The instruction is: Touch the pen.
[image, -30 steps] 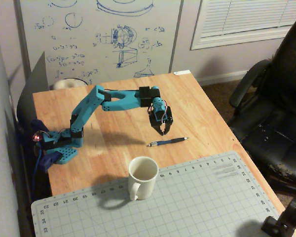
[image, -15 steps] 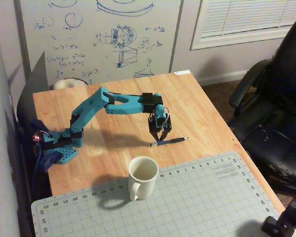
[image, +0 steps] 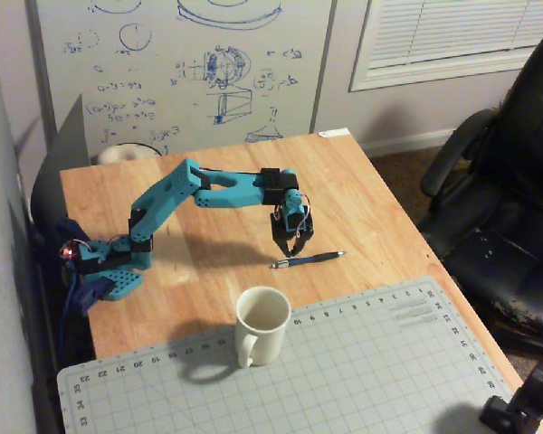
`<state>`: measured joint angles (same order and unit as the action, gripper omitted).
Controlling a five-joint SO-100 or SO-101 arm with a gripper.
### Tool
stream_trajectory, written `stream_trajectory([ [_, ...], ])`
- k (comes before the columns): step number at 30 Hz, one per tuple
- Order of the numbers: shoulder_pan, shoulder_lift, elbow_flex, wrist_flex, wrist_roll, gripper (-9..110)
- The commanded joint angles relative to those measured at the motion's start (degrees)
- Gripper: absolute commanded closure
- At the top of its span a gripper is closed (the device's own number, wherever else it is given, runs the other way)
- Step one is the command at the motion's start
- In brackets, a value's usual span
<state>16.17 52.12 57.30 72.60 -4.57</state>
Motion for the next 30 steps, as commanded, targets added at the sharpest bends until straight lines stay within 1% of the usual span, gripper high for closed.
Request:
stream_trajectory([
  [1, 0.1, 1.1, -4.8, 0.2, -0.4, 101],
  [30, 0.8, 0.0, -4.0, 0.4, -0.3, 101],
])
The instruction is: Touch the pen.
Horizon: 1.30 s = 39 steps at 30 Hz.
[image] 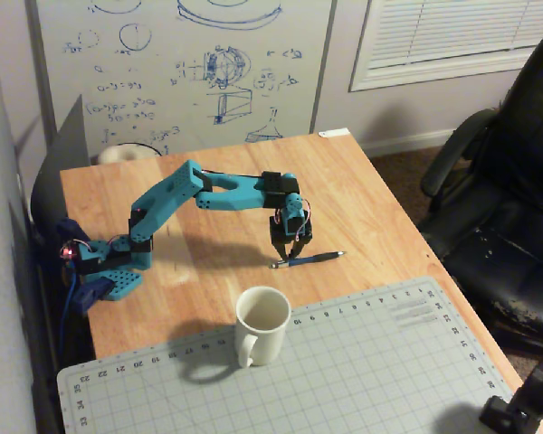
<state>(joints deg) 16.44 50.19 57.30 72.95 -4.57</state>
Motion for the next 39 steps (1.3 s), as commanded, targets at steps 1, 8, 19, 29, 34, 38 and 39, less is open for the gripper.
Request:
stream_trajectory([
  [1, 0.5, 1.9, -3.9, 0.1, -0.3, 101],
  [8, 0.6, 1.7, -3.8, 0.0, -0.3, 101],
  [19, 0.5, -0.4, -4.7, 0.0, -0.3, 101],
  [29, 0.4, 4.1, -4.1, 0.6, 0.4, 101],
  [34, 0.8, 4.1, -4.0, 0.5, 0.0, 101],
  [38, 0.8, 4.1, -4.0, 0.6, 0.2, 101],
  [39, 0.8, 4.1, -4.0, 0.6, 0.2, 101],
])
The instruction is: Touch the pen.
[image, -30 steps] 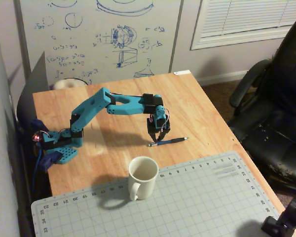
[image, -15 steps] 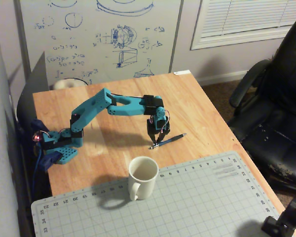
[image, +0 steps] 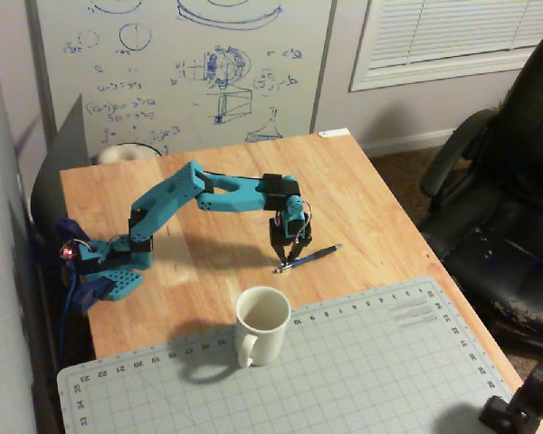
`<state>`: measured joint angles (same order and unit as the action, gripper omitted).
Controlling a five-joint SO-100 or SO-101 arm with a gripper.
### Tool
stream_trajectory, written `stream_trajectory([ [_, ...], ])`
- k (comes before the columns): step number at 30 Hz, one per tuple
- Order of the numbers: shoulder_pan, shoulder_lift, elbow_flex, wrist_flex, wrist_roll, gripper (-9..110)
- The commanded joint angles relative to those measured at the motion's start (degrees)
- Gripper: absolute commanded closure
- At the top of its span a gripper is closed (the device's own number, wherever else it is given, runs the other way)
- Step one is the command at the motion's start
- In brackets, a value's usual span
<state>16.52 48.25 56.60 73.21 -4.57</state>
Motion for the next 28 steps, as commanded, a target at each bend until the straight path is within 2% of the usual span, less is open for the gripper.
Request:
stream_trajectory([
  [1, 0.7, 6.1, -3.5, 0.4, 0.3, 101],
  [28, 0.0, 6.2, -3.8, 0.0, -0.4, 101],
])
